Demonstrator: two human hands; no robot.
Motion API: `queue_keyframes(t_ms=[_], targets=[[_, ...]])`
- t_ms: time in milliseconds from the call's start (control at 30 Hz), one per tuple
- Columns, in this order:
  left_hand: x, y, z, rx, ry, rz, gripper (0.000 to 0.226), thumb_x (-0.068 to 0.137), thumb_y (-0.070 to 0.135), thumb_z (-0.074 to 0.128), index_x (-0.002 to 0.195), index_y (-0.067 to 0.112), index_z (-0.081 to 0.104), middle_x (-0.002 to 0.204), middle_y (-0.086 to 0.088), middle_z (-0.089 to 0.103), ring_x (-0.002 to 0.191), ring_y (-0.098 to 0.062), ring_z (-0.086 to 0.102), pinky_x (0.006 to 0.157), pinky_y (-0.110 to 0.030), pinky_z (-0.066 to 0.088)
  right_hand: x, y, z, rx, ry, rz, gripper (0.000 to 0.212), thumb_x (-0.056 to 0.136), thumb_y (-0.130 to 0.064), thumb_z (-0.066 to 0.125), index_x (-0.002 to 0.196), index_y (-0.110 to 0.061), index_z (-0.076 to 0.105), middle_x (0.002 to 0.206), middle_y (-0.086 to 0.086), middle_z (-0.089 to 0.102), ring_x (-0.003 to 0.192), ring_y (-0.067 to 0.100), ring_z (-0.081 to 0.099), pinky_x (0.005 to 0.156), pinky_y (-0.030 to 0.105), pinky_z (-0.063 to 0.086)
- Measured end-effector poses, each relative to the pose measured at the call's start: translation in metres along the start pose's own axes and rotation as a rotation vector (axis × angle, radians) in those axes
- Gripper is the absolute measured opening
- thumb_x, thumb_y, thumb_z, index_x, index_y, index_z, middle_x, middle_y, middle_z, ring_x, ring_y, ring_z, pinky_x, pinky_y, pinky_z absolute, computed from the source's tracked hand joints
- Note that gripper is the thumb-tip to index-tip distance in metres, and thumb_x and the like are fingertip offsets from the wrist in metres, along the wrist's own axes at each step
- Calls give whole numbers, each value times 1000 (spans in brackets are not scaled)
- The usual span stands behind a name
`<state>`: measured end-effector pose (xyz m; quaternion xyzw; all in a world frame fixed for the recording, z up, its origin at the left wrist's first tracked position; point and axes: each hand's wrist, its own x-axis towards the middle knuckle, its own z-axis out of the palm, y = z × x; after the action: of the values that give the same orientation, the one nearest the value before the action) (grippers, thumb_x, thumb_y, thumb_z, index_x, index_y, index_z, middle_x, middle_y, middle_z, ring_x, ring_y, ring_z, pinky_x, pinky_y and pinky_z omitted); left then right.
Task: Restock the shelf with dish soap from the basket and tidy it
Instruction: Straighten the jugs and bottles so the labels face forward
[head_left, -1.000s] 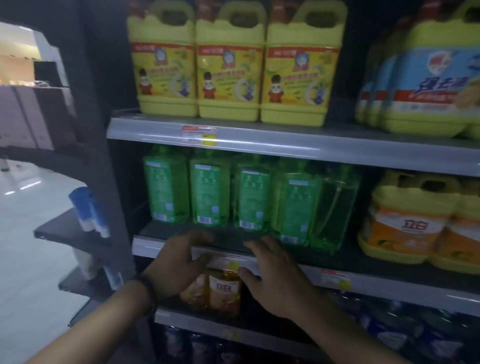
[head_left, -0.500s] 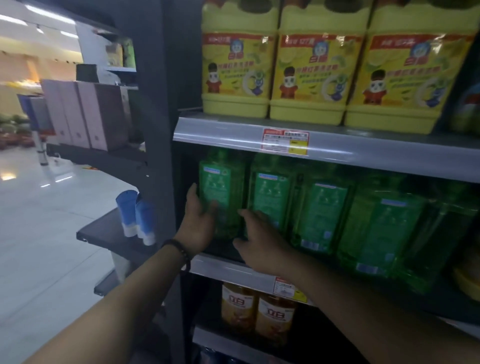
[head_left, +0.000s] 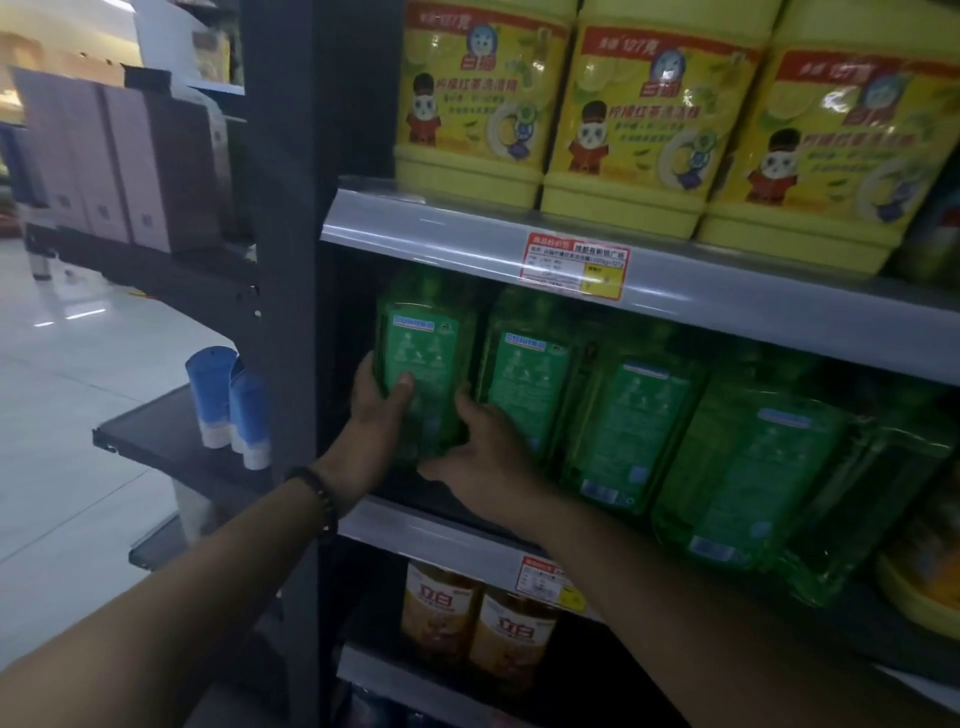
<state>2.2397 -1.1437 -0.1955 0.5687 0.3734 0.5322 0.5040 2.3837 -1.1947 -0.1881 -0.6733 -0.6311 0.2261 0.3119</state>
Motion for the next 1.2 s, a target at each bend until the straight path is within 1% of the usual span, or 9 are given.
queue_keyframes(t_ms=[67, 233, 400, 567, 667, 733, 933, 1067, 1200], targets=[[-8, -1, -1, -22, -5, 2, 71, 81, 65, 61, 144, 42, 40, 148, -1, 56, 132, -20, 60, 110, -46, 52, 2, 0, -6, 122, -40, 36, 116, 79, -26, 87, 171, -29, 15, 161, -2, 43, 140, 24, 52, 112, 45, 52], [-37, 6, 3, -70, 11, 38, 64, 71, 65, 68, 132, 48, 52, 140, 3, 60, 129, -14, 62, 110, -43, 51, 1, -17, -3, 222, -109, 77, 109, 70, -32, 81, 164, -42, 26, 142, -9, 66, 116, 20, 69, 93, 48, 64], [-53, -2, -17, 196, 58, -28, 93, 64, 72, 68, 146, 45, 34, 140, 9, 37, 140, -20, 43, 119, -49, 42, 2, -16, 4, 336, -168, 114, 101, 85, -22, 73, 165, -46, 15, 148, 5, 61, 98, 28, 79, 68, 43, 68], [-52, 8, -13, 150, 59, -33, 76, 74, 48, 67, 143, 30, 41, 136, 2, 49, 131, -21, 53, 104, -38, 52, -24, -11, 2, 263, -71, -7, 66, 95, -7, 70, 151, -34, 50, 138, -11, 67, 106, 20, 71, 86, 41, 63], [-44, 11, -14, -39, 97, -57, 47, 92, -4, 57, 135, 15, 49, 130, -7, 62, 122, -28, 62, 86, -35, 54, -32, -9, 6, 312, -131, 61, 92, 91, -3, 72, 167, -34, 30, 147, -9, 51, 117, 29, 68, 78, 36, 56], [-46, 13, -14, -55, 85, -13, 48, 94, -13, 49, 135, 11, 51, 131, -10, 63, 121, -27, 62, 85, -34, 54, -29, -8, 10, 235, -194, 71, 113, 76, -12, 76, 168, -44, 17, 162, -4, 44, 122, 32, 66, 81, 40, 60], [-57, 3, -17, 79, 147, 71, 37, 75, 12, 58, 107, 31, 60, 123, -10, 63, 115, -25, 65, 96, -51, 57, -13, -13, -2, 96, -236, 72, 95, 91, -12, 75, 167, -39, 25, 143, -8, 59, 95, 25, 78, 69, 39, 61], [-62, -2, -15, 184, 127, 102, 44, 79, 15, 56, 117, 36, 57, 128, -7, 54, 119, -23, 61, 99, -50, 56, -5, -25, -17, -43, -230, 67, 47, 97, -23, 73, 139, -30, 53, 108, 2, 74, 87, 26, 77, 66, 39, 65], [-53, -5, -19, 71, 172, 51, 33, 85, 20, 59, 112, 37, 64, 128, -15, 61, 114, -31, 67, 90, -46, 61, -35, -26, -16, -259, 47, -28, 46, 101, -29, 65, 146, -27, 53, 125, 3, 68, 108, 23, 67, 94, 42, 61]])
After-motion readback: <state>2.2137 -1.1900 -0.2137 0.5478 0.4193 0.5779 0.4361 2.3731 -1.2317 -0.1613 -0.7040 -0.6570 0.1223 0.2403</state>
